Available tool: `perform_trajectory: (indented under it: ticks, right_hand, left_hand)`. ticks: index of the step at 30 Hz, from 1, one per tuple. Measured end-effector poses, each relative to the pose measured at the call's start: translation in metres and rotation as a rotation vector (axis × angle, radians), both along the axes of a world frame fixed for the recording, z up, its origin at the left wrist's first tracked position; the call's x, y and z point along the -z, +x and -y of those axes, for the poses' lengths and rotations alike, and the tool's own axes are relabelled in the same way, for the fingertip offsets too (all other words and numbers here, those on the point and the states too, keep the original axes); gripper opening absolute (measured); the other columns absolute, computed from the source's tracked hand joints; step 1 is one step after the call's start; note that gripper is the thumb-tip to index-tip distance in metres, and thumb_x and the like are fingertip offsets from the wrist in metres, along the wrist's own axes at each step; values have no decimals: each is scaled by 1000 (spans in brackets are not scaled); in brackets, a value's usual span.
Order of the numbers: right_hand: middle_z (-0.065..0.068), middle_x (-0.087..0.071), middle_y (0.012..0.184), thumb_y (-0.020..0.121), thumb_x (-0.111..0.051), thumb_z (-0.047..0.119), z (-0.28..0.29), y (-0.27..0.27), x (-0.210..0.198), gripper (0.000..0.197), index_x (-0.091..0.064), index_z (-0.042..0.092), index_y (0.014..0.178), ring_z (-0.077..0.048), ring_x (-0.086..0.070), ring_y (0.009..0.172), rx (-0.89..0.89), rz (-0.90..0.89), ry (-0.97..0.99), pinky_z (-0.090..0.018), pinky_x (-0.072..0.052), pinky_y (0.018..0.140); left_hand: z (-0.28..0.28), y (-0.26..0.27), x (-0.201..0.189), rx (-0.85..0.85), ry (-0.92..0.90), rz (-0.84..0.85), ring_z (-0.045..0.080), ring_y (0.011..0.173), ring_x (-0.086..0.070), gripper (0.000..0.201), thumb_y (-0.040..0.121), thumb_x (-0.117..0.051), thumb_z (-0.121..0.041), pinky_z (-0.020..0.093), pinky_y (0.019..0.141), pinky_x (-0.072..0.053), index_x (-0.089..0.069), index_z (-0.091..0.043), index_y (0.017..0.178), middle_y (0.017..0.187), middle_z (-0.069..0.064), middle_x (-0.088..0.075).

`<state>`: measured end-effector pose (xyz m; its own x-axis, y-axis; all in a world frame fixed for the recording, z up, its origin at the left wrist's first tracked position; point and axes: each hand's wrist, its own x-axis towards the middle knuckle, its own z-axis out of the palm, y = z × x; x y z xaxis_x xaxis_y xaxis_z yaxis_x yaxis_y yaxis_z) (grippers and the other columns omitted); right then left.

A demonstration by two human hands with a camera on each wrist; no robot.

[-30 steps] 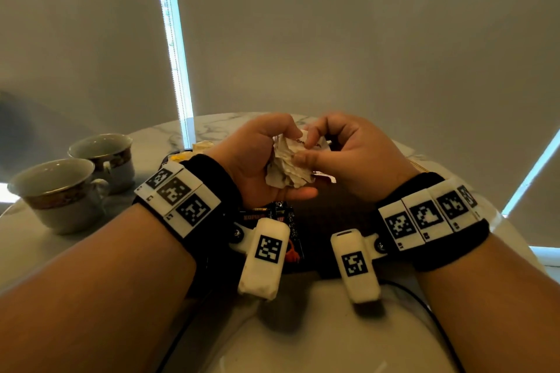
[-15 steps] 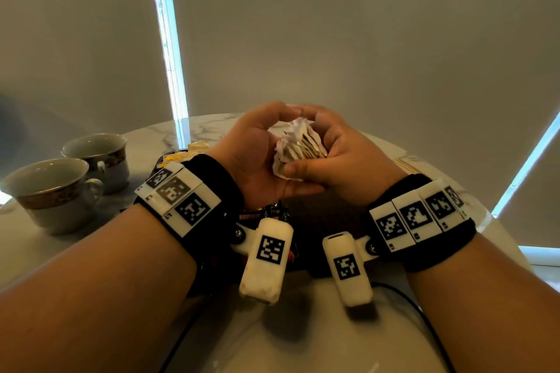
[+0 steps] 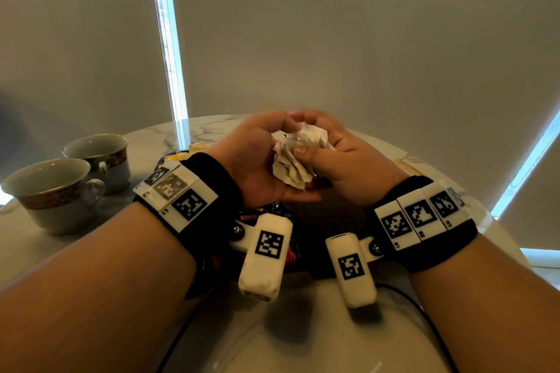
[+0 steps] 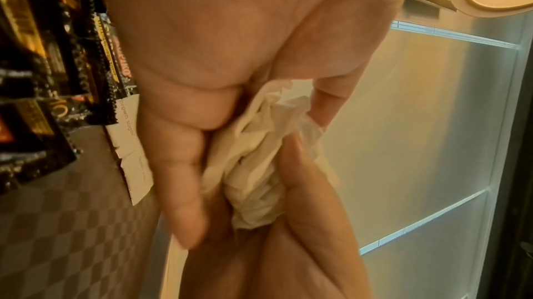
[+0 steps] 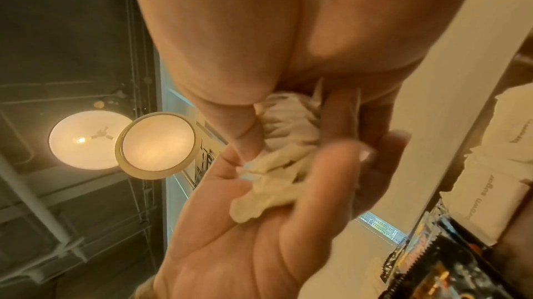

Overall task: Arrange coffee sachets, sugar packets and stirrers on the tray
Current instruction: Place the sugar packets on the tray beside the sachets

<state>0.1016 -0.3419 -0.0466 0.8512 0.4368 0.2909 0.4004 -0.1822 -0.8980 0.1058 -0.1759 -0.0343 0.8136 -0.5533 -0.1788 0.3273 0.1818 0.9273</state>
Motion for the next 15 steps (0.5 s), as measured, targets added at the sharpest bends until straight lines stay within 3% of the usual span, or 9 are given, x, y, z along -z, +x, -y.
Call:
perform_trajectory:
  ticks: [3, 6, 8, 11, 13, 15]
  right_hand:
    - [5, -73, 108, 99, -60, 24, -1, -2, 0, 27, -57, 39, 121, -14, -70, 105, -6, 4, -47, -34, -56, 91]
    - [0, -72, 110, 82, -79, 34, 4, -2, -1, 42, -58, 33, 118, -17, -71, 103, -11, -21, -85, -38, -59, 84]
    - [0, -72, 108, 72, -82, 34, 5, -1, -1, 50, -58, 30, 115, -16, -72, 99, 11, -15, -102, -37, -61, 79]
    - [-2, -73, 104, 82, -80, 20, 4, 1, 1, 39, -58, 26, 113, -19, -72, 95, 36, 2, -104, -40, -61, 79]
    - [-4, -72, 102, 89, -73, 13, 3, 3, 1, 33, -57, 21, 116, -19, -72, 93, 34, -39, -53, -40, -61, 80]
    - [-10, -71, 108, 90, -72, 14, 4, 3, 1, 32, -58, 19, 118, -26, -71, 99, 24, -72, 12, -46, -59, 87]
  left_hand:
    - [1, 3, 1, -7, -41, -25, 29, 88, -71, 46, 92, -36, -29, 46, 87, -59, -66, 1, 110, 97, 17, -72]
    - [0, 2, 1, 33, -84, -44, 28, 83, -71, 52, 85, -40, -32, 43, 78, -62, -62, 3, 117, 96, 17, -70]
    - [-1, 2, 1, 65, -99, -46, 28, 85, -70, 57, 79, -42, -31, 43, 79, -62, -60, 4, 120, 99, 17, -69]
    - [0, 2, 1, 76, -83, -29, 27, 89, -68, 55, 78, -39, -24, 46, 84, -60, -60, 2, 122, 102, 17, -67]
    - [0, 2, 1, 50, -74, -24, 27, 87, -69, 52, 77, -37, -17, 44, 80, -62, -61, 1, 119, 99, 17, -68]
    - [-1, 3, 0, 36, -62, -18, 29, 88, -70, 51, 79, -32, -11, 43, 77, -63, -61, 1, 119, 100, 19, -68]
